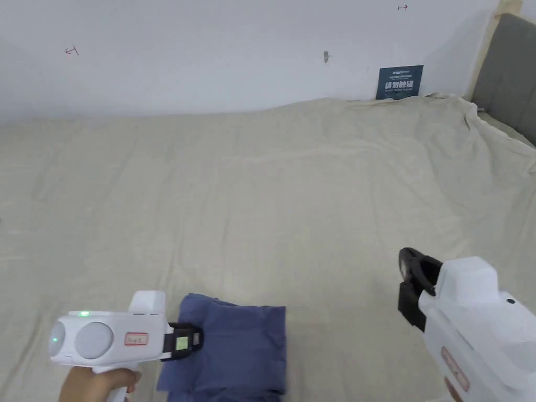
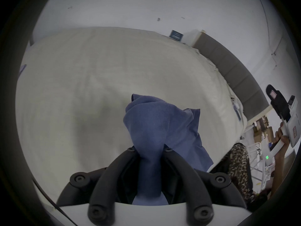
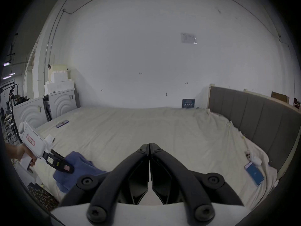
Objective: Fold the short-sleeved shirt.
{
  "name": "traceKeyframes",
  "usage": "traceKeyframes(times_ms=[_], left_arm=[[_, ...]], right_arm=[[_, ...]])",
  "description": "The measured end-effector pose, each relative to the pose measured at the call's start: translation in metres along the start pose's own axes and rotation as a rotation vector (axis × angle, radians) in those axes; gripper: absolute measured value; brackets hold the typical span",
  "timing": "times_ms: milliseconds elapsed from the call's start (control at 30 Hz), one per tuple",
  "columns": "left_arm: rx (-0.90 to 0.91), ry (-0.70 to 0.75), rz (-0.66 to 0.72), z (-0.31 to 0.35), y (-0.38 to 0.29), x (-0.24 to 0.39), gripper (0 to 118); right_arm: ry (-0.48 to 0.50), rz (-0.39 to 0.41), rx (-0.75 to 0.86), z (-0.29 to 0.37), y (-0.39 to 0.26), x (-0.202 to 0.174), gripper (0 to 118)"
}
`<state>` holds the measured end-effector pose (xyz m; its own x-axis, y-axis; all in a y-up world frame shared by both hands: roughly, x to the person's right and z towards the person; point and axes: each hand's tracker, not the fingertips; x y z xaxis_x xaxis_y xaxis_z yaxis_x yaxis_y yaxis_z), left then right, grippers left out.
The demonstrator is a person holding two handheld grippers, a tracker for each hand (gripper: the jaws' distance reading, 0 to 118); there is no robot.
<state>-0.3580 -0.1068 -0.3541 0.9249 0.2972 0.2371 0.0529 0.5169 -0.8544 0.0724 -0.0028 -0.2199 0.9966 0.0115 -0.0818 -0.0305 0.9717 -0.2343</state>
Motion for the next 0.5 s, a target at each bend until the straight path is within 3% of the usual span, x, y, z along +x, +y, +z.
traceKeyframes(times_ms=[333,500], left_arm=[[0.016,0.303,0.099,0.08,0.019,-0.158,17],[-0.008,0.426,0.138,0.115,0.015,-0.204,17]], right_arm=[[-0.025,0.024,0.03,-0.011,0.027,-0.007,0],[-0.036,0.021,0.033,-0.02,0.031,-0.016,0]])
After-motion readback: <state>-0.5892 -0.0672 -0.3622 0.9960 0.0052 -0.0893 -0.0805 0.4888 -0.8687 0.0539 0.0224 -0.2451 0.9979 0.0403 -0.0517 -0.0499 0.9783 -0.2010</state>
